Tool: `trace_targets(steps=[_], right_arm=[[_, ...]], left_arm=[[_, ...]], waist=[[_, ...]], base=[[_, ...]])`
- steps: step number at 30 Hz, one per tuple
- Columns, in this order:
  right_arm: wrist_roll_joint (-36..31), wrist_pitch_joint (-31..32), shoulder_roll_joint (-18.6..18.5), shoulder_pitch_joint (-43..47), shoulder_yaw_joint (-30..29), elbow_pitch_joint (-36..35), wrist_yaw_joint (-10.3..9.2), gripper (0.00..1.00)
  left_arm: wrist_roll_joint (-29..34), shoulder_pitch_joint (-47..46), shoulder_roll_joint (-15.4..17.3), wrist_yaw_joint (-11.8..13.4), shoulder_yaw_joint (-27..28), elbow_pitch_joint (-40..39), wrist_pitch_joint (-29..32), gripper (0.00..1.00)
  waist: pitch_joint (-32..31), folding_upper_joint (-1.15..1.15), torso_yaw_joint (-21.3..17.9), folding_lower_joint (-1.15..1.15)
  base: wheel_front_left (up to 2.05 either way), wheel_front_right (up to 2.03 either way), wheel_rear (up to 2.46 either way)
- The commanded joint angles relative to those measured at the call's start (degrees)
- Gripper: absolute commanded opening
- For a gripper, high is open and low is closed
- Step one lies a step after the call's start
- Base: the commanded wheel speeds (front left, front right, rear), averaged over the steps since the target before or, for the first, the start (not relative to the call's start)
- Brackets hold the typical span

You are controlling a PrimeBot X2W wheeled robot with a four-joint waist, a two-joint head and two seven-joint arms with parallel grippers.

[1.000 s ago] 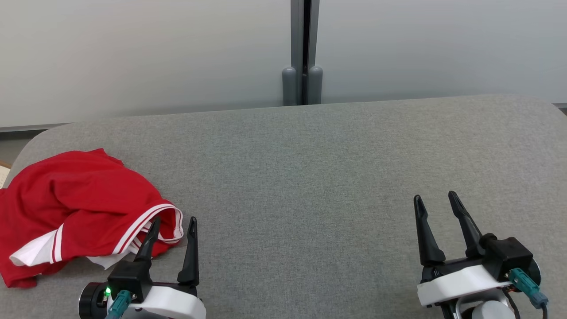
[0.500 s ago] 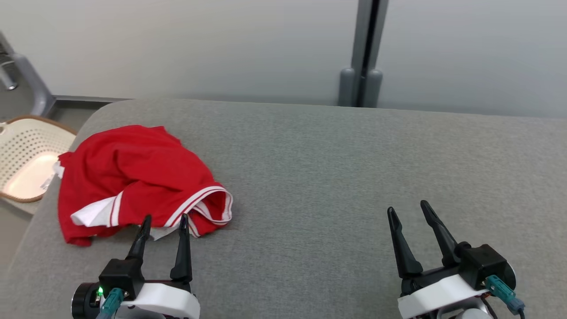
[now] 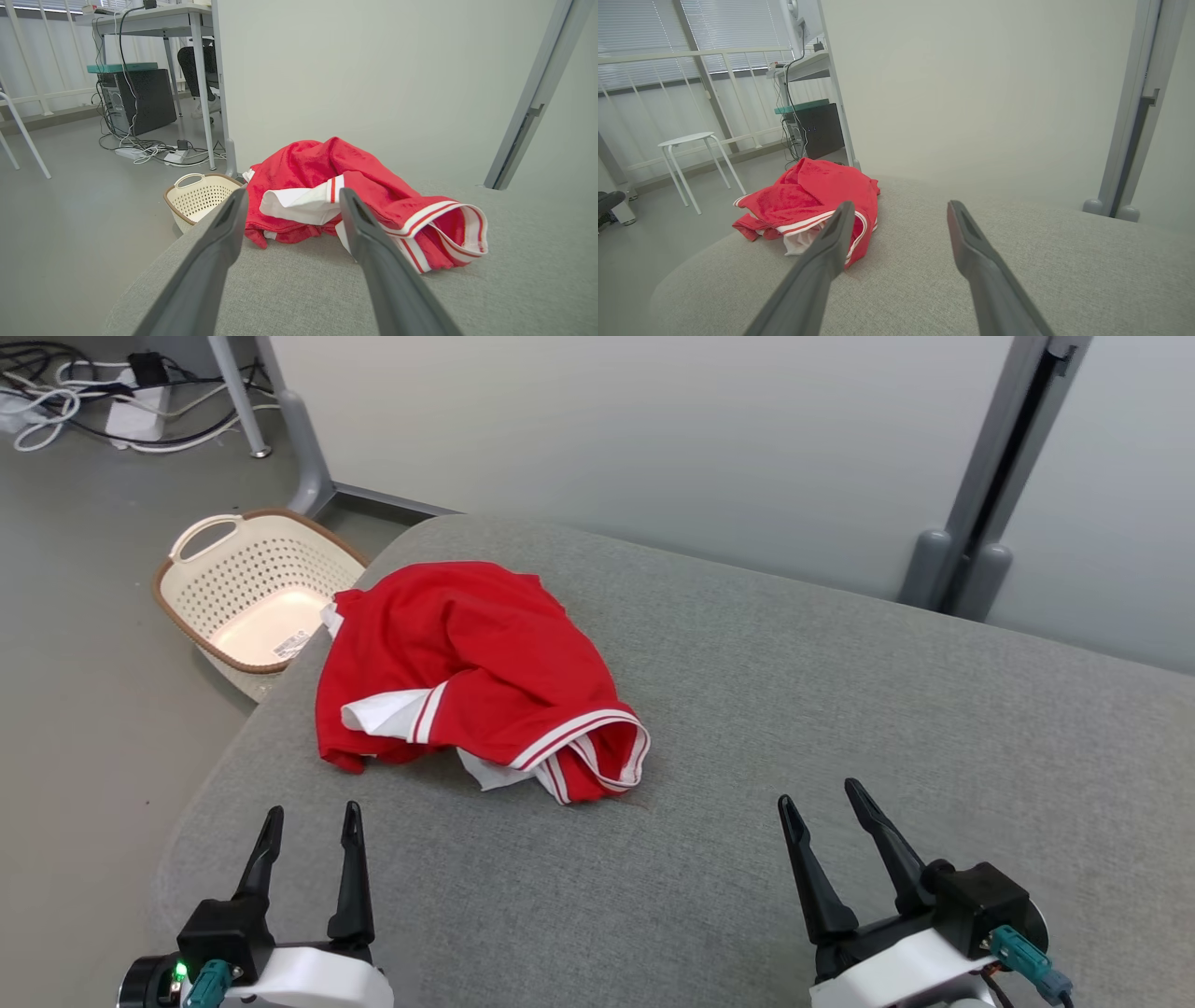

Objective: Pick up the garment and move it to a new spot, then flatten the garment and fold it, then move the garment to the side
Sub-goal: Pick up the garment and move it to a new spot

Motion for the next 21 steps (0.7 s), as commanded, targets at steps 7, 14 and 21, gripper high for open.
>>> trace_targets(steps=[7, 14, 21], right_arm=[[1.4, -0.3, -0.1, 0.0, 1.2, 0.6, 0.00, 1.00], [1.8, -0.3, -0.2, -0.5, 1.7, 1.0, 0.00, 1.00], [0.6, -0.3, -0.2, -1.0, 0.8, 0.8, 0.00, 1.00]], left_arm=[[1.1, 1.0, 0.2, -0.7, 0.7, 0.0, 0.0, 1.00], [0.4, 0.8, 0.2, -0.7, 1.4, 0.0, 0.0, 1.00], [-0.3, -1.1, 0.1, -1.5, 2.6, 1.4, 0.0, 1.00]], waist=[[-0.5, 0.00, 3.9, 0.00], [-0.8, 0.00, 3.8, 0.00], [0.5, 0.00, 2.0, 0.00]], base=[[0.00, 0.00, 0.00], [0.00, 0.00, 0.00], [0.00, 0.00, 0.00]])
